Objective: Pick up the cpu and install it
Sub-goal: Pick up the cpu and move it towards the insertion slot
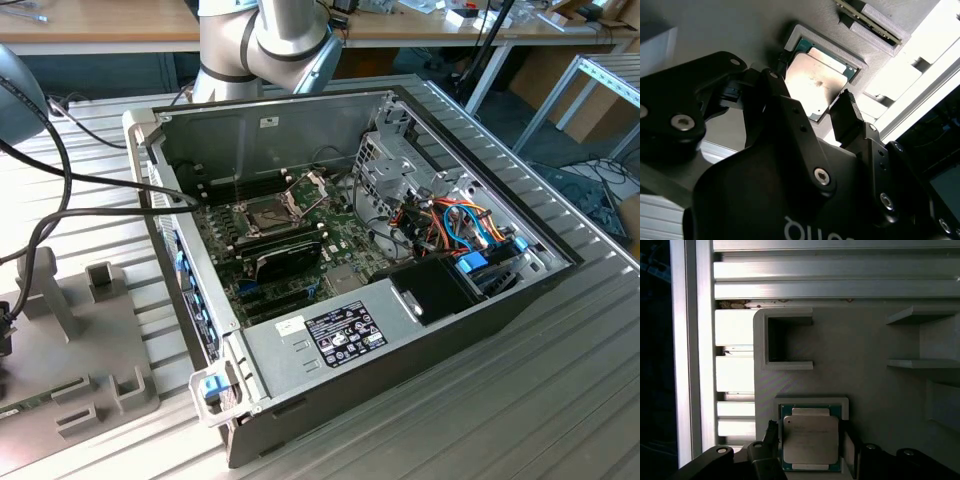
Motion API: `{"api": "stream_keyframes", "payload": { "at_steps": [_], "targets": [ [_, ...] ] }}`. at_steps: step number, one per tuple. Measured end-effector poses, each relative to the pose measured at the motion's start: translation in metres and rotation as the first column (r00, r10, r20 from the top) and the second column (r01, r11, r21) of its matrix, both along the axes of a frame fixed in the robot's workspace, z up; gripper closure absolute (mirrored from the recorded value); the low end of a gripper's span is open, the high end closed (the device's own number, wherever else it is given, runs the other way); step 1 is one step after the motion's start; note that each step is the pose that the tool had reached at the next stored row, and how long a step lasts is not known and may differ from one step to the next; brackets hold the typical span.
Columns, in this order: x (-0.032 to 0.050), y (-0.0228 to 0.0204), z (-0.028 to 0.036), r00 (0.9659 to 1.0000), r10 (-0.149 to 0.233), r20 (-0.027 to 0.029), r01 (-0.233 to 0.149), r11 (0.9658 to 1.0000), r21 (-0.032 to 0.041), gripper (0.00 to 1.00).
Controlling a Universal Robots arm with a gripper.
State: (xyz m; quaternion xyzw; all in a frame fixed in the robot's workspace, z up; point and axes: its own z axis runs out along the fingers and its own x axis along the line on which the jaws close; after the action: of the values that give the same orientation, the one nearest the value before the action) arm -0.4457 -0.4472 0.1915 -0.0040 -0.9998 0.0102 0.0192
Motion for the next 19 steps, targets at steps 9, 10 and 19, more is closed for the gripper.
{"api": "stream_keyframes", "payload": {
  "at_steps": [9, 10, 19],
  "targets": [
    [0.0, 0.0, 0.0017, 1.0, 0.0, 0.0001, 0.0, 1.0, 0.0, 0.38],
    [0.0, 0.0, 0.0018, 1.0, 0.0, 0.0001, 0.0, 1.0, 0.0001, 0.38],
    [0.0, 0.0, 0.002, 1.0, 0.0, 0.0001, 0.0, 1.0, 0.0, 0.46]
  ]
}}
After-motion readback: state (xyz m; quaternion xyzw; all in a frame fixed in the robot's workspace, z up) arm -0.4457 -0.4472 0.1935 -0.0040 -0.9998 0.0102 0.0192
